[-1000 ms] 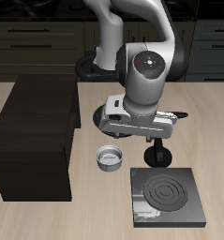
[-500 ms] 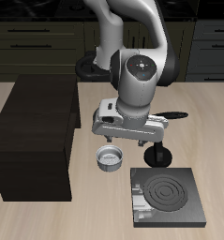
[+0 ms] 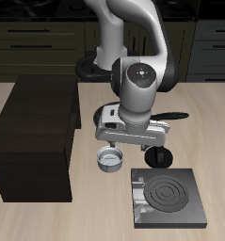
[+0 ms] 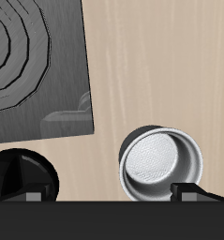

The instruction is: Place the ramekin on the stove

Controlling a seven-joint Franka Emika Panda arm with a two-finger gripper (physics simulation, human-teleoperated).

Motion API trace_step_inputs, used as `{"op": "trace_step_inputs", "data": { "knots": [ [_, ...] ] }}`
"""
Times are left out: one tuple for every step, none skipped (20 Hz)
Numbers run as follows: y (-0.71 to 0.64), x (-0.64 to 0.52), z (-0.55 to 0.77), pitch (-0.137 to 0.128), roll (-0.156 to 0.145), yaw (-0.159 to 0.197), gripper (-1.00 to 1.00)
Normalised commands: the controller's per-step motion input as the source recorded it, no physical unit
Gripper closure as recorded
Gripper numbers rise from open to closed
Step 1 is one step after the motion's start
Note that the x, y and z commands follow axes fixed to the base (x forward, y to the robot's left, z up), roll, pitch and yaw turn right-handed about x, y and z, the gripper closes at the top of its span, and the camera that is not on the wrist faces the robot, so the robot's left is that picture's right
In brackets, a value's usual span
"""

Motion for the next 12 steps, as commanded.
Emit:
{"op": "trace_step_inputs", "data": {
  "knots": [
    [0.09,0.00,-0.30,-0.028,0.092,0.080,-1.00],
    [-0.10,0.04,-0.30,0.068,-0.057,-0.082,-1.00],
    [0.02,0.12,-0.18,0.022,0.014,0.001,-1.00],
    [-0.05,-0.02,-0.26,0.052,0.053,-0.039,-1.00],
    [0.08,0.13,0.01,0.000,0.000,0.000,-1.00],
    [-0.11,0.01,-0.21,0.018,-0.050,-0.076,-1.00],
    [-0.06,-0.12,-0.17,-0.025,0.002,-0.008,-1.00],
    [-0.13,-0.07,-0.25,0.033,0.025,-0.031,-1.00],
    [-0.03,0.06,-0.23,0.034,-0.025,-0.037,-1.00],
    [-0.02,-0.04,-0.18,-0.017,0.000,0.007,-1.00],
    [-0.05,0.04,-0.21,0.063,0.033,0.007,-1.00],
    [-0.07,-0.06,-0.14,0.009,0.001,-0.040,-1.00]
  ]
}}
